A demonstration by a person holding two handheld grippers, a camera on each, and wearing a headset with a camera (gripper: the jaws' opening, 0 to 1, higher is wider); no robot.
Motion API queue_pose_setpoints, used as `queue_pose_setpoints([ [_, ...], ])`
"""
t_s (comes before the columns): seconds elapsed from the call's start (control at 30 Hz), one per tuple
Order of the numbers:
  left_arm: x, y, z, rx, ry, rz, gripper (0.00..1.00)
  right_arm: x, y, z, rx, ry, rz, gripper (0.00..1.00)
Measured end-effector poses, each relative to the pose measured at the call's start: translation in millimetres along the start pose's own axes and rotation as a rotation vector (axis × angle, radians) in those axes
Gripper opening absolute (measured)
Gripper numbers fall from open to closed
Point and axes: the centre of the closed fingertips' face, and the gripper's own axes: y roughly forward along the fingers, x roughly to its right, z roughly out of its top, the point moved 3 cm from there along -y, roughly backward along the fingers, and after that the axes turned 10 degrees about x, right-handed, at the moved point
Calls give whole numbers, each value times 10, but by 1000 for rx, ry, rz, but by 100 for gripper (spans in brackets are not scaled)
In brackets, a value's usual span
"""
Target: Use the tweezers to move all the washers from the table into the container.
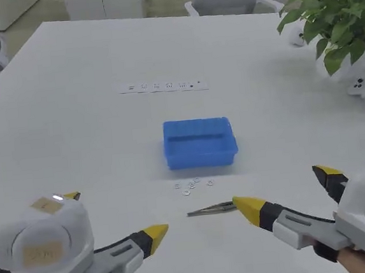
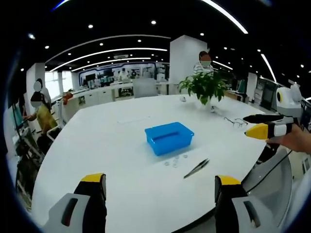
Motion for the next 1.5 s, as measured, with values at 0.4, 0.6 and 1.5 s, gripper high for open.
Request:
queue_pose_setpoints([
  [0.4, -80, 163, 10, 18, -2, 10, 93, 107, 39, 37, -5, -19, -13, 94],
  [0.6, -87, 226, 45, 35, 1, 17, 93, 145, 97, -36, -21, -13, -10, 93],
  [1.5, 63, 328, -26, -18, 3, -63, 83, 162, 177, -119, -47, -7, -4, 91],
])
